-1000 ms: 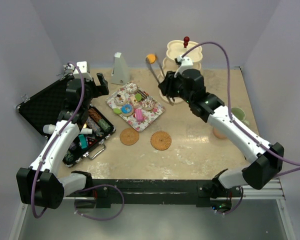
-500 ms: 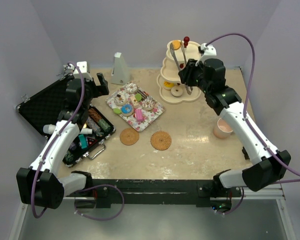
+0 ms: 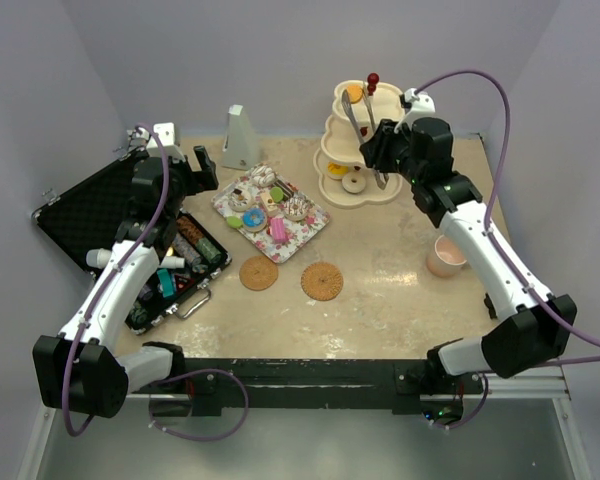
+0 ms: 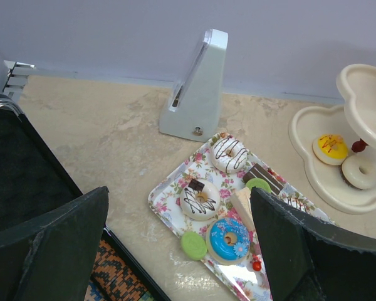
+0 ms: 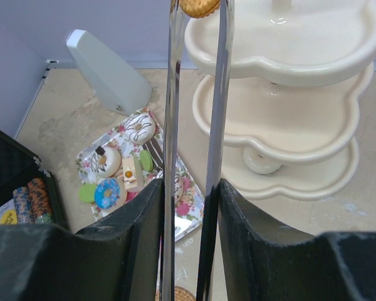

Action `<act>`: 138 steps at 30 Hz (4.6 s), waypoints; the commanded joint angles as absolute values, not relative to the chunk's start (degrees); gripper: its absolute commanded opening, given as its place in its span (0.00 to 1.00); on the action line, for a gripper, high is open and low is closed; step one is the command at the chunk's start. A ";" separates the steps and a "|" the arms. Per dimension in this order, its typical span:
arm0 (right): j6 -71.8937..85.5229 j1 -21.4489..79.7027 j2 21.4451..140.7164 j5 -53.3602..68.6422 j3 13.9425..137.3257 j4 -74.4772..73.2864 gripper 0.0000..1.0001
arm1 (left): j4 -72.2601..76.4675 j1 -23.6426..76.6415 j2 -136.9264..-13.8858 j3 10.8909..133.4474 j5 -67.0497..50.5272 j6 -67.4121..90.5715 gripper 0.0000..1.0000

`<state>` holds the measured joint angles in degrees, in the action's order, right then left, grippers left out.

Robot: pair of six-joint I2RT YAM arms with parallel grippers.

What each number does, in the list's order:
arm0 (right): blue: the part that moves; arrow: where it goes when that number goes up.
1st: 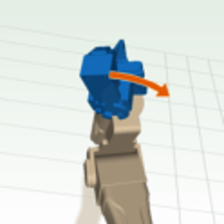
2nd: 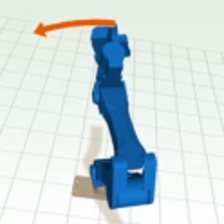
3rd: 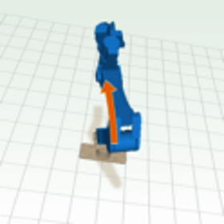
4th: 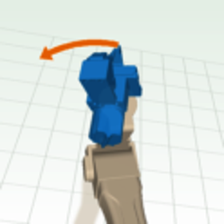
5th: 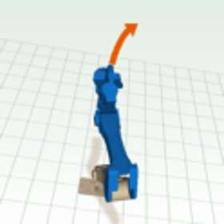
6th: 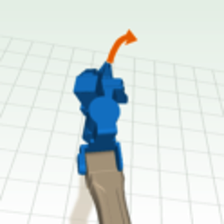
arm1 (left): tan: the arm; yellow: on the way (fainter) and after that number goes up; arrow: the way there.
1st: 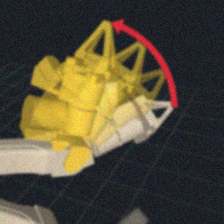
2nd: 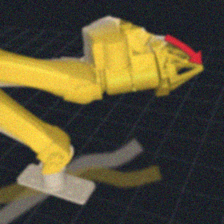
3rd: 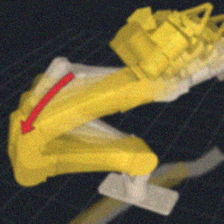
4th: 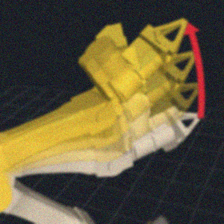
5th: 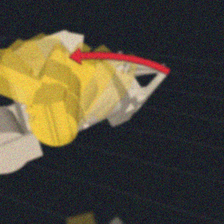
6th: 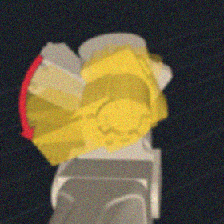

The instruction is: Serve the afternoon tea

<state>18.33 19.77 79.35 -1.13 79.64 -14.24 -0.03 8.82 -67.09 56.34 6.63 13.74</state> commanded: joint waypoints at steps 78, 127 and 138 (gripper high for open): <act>26.63 37.09 97.82 9.67 61.79 7.91 0.43 | 2.81 9.23 -68.55 55.46 8.44 13.45 1.00; 19.25 19.51 78.48 8.27 70.75 -9.66 0.23 | 2.90 9.23 -66.88 55.55 8.53 13.45 1.00; 17.84 15.65 79.54 7.38 70.14 -9.41 0.23 | 2.90 9.23 -66.53 55.46 8.61 13.45 1.00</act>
<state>19.33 16.95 79.88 8.16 68.77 -12.10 0.75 8.82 -67.94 54.85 9.15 13.74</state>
